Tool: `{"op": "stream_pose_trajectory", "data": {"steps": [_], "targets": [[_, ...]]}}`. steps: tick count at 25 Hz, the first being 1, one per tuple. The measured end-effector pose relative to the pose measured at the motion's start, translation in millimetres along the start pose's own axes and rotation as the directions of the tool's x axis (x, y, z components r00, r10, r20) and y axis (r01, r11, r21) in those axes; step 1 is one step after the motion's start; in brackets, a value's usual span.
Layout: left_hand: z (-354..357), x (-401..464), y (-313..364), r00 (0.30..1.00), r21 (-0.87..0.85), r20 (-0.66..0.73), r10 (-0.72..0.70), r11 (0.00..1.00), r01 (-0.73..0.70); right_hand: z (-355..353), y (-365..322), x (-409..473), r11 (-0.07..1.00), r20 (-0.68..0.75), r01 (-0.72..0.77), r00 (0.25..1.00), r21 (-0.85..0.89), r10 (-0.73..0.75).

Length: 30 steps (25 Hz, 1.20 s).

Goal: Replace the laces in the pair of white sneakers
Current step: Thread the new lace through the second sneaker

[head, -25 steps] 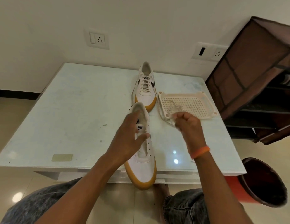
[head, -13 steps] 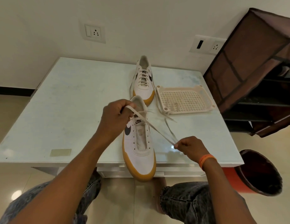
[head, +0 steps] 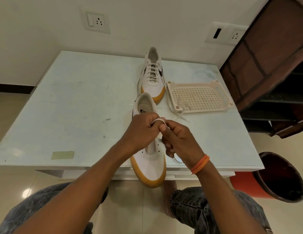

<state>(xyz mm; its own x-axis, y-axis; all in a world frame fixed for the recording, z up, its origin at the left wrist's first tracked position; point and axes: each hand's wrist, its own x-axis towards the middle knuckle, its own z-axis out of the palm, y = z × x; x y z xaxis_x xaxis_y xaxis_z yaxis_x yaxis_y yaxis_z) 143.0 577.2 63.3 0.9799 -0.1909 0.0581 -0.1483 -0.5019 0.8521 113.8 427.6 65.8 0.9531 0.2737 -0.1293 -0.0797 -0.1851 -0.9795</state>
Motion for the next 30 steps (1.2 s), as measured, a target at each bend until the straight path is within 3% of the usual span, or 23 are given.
{"op": "stream_pose_trajectory", "data": {"steps": [3, 5, 7, 9, 10, 12, 14, 15, 16, 18, 21, 24, 25, 26, 27, 28, 29, 30], "targets": [[-20, 6, -4, 0.99, -0.11, 0.111, -0.086, 0.989, 0.098, -38, 16, 0, 0.991, -0.15, -0.08, 0.987, -0.107, 0.063], [-29, 8, -7, 0.983, -0.084, 0.168, -0.069, 0.993, 0.084, -74, 32, -1, 0.939, -0.359, -0.257, 0.919, -0.227, 0.164], [-31, 10, -11, 0.976, -0.023, 0.207, -0.067, 0.997, 0.073, -95, 51, -1, 0.788, -0.474, -0.463, 0.844, -0.406, 0.252], [-30, 11, -16, 0.972, 0.016, 0.224, -0.075, 0.997, 0.073, -95, 60, -1, 0.645, -0.444, -0.56, 0.822, -0.52, 0.357], [-29, 12, -16, 0.97, 0.015, 0.228, -0.08, 0.997, 0.079, -90, 58, -1, 0.62, -0.431, -0.549, 0.833, -0.561, 0.347], [-27, 11, -15, 0.962, -0.019, 0.263, -0.073, 0.997, 0.08, -70, 41, -2, 0.691, -0.341, -0.352, 0.926, -0.632, 0.16], [-22, 7, -9, 0.946, -0.07, 0.323, -0.034, 0.996, 0.06, -43, 20, -3, 0.919, -0.137, -0.112, 0.989, -0.377, 0.064], [-19, 6, -5, 0.938, -0.095, 0.346, -0.014, 0.994, 0.05, -30, 14, -3, 0.972, -0.03, -0.039, 0.999, -0.232, 0.033], [-18, 4, -3, 0.934, -0.116, 0.356, 0.004, 0.992, 0.04, -22, 11, -2, 0.981, 0.034, 0.021, 0.999, -0.19, -0.015], [-22, 6, -3, 0.942, -0.117, 0.335, 0.019, 0.993, 0.022, -23, 16, 2, 0.965, -0.003, 0.059, 0.998, -0.255, -0.061], [-38, 9, -10, 0.95, -0.037, 0.312, -0.011, 0.999, 0.023, -70, 36, 5, 0.926, -0.323, -0.205, 0.941, -0.316, 0.098], [-44, 11, -14, 0.945, 0.016, 0.324, -0.041, 0.999, 0.038, -112, 59, -1, 0.661, -0.541, -0.576, 0.788, -0.48, 0.293], [-43, 12, -15, 0.947, 0.02, 0.319, -0.044, 0.999, 0.039, -110, 59, -2, 0.59, -0.536, -0.592, 0.791, -0.549, 0.295], [-40, 12, -14, 0.948, 0.019, 0.317, -0.042, 0.999, 0.038, -103, 57, -3, 0.585, -0.488, -0.532, 0.837, -0.612, 0.249], [-34, 12, -14, 0.948, 0.016, 0.317, -0.037, 0.999, 0.034, -92, 51, -2, 0.645, -0.372, -0.402, 0.908, -0.65, 0.192], [-28, 12, -13, 0.949, 0.011, 0.314, -0.032, 1.0, 0.03, -75, 40, -1, 0.774, -0.238, -0.259, 0.961, -0.578, 0.144], [-23, 10, -12, 0.95, 0.002, 0.311, -0.023, 1.0, 0.023, -57, 26, -2, 0.909, -0.118, -0.148, 0.987, -0.389, 0.11], [-19, 9, -10, 0.951, -0.003, 0.309, -0.011, 1.0, 0.013, -41, 16, 0, 0.965, -0.007, -0.079, 0.997, -0.249, 0.08]]}}
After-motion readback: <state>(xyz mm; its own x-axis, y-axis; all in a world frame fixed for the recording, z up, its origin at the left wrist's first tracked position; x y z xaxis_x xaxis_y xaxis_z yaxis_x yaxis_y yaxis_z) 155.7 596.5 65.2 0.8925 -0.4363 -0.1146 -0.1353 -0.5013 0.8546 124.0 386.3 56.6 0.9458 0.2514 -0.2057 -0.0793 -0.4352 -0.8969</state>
